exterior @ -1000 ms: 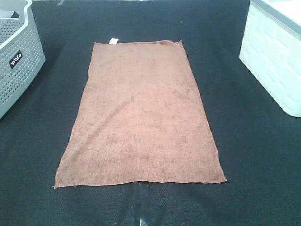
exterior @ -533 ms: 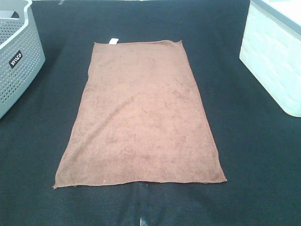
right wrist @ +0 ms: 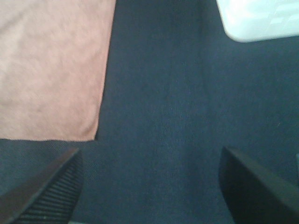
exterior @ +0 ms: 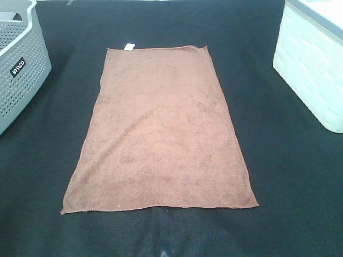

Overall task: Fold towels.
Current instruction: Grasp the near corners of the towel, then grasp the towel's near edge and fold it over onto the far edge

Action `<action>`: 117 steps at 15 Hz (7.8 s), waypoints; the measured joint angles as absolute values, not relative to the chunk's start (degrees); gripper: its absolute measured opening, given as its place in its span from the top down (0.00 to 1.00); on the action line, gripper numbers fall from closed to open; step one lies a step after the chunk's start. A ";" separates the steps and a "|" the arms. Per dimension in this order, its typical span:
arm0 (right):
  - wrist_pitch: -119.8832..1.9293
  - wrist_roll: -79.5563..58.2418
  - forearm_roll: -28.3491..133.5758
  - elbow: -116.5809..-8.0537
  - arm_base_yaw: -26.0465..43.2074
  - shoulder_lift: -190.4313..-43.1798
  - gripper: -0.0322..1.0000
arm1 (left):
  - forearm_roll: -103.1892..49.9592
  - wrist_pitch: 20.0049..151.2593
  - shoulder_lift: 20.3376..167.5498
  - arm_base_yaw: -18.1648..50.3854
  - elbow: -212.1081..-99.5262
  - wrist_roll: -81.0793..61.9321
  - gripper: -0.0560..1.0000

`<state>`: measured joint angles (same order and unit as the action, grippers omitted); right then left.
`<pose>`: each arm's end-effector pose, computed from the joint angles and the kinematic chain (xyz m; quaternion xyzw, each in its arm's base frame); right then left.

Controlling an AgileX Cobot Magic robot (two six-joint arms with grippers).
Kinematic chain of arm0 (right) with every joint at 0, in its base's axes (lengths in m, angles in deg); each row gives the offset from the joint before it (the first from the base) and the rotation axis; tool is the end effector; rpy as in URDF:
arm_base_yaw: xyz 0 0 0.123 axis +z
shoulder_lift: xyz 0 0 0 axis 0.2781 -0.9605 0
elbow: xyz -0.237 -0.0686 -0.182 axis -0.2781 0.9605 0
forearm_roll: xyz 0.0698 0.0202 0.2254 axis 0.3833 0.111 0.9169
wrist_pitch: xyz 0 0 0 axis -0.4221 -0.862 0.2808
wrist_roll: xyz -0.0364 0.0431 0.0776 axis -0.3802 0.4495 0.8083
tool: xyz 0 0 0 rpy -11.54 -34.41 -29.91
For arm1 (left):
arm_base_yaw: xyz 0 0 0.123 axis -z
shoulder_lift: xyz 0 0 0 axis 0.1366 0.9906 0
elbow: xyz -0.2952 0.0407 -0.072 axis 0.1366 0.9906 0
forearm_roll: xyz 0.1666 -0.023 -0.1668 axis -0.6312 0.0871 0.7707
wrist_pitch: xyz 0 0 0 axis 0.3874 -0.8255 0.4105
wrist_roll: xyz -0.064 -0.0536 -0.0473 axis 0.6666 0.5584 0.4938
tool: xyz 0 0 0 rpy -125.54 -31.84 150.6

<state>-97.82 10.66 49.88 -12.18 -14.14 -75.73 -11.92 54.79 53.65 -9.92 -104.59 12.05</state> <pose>0.0644 0.0087 0.2849 -0.0136 0.9232 0.0440 0.3815 0.0810 -0.0230 0.2983 -0.0341 0.8638 -0.1572 0.4775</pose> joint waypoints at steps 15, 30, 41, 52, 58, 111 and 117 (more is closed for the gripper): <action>-84.93 -21.48 87.12 -15.67 -14.14 -129.64 0.24 | 37.29 55.48 109.74 -9.92 -104.71 -31.44 0.24; -78.34 -35.01 110.49 -20.49 -4.00 -150.61 0.55 | 60.10 56.63 128.07 0.23 -104.94 -54.87 0.52; -81.61 -22.92 100.18 -20.49 -4.00 -143.16 0.97 | 46.17 54.97 121.83 -6.76 -104.88 -46.62 0.95; -90.38 -13.81 92.50 -4.04 -4.00 -121.96 0.97 | 29.90 48.72 96.90 -7.05 -92.85 -29.77 0.95; -88.83 -13.81 90.67 -12.41 -4.00 -124.43 0.97 | 29.33 52.27 95.82 -7.05 -99.09 -26.28 0.95; -111.58 7.05 56.18 -112.45 -4.92 -186.19 0.27 | 8.82 44.08 166.06 -0.98 -198.27 -3.76 0.27; -106.02 4.99 59.04 -91.65 -7.04 -174.10 0.29 | 5.27 35.71 162.79 -0.69 -196.55 0.19 0.27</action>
